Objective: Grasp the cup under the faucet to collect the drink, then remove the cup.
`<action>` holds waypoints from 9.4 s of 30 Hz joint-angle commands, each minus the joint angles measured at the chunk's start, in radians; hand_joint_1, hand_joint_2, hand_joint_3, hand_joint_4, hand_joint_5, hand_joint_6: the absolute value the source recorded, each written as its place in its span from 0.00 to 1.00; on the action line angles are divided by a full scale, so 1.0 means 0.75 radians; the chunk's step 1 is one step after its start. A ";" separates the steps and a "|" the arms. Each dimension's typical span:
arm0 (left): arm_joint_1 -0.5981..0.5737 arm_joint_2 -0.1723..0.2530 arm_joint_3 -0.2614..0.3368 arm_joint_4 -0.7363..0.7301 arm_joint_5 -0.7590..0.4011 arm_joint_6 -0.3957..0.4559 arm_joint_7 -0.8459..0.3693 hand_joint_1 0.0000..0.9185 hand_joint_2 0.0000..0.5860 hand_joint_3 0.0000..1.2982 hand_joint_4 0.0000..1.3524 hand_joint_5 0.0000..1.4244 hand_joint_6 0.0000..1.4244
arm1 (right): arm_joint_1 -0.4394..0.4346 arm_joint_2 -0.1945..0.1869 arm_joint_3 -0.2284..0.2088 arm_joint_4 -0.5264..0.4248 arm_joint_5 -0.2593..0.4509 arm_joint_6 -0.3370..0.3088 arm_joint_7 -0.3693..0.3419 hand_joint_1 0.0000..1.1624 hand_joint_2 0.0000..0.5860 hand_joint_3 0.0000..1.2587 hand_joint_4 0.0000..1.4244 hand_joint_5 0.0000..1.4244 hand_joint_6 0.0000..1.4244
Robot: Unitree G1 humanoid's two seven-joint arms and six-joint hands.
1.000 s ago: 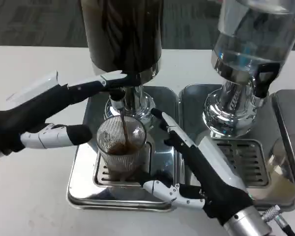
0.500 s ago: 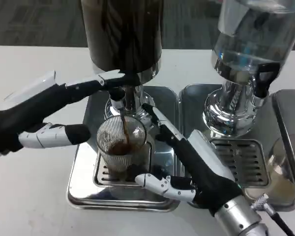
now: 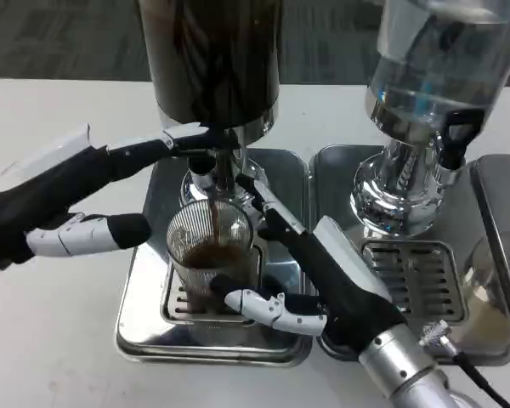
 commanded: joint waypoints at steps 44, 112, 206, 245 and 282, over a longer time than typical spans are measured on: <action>0.244 -0.021 0.307 0.141 -0.012 0.017 0.091 0.00 0.14 0.14 0.07 0.08 0.11 | -0.144 0.044 0.017 0.205 0.075 -0.016 0.039 0.45 0.37 0.00 0.00 0.03 0.14; 0.148 -0.022 0.156 0.393 0.158 -0.136 0.174 0.00 0.21 0.16 0.08 0.08 0.10 | -0.197 0.068 0.081 0.221 -0.103 0.110 -0.026 0.49 0.33 0.04 0.05 0.20 0.31; 0.215 -0.032 0.072 0.242 0.132 -0.175 0.166 0.00 0.23 0.14 0.07 0.07 0.11 | 0.189 0.015 -0.065 -0.178 -0.183 -0.068 -0.408 0.58 0.44 0.33 0.38 0.55 0.80; 0.754 0.168 0.277 -0.215 0.419 -0.634 0.508 0.00 0.20 0.00 0.00 0.00 0.02 | 0.535 -0.089 -0.154 -0.617 -0.014 -0.097 -0.137 0.59 0.45 0.35 0.39 0.57 0.81; 0.999 0.203 0.291 -0.364 0.320 -0.647 0.556 0.00 0.18 0.00 0.00 0.00 0.02 | 0.735 -0.122 -0.231 -0.759 0.059 -0.145 -0.055 0.58 0.48 0.36 0.40 0.57 0.81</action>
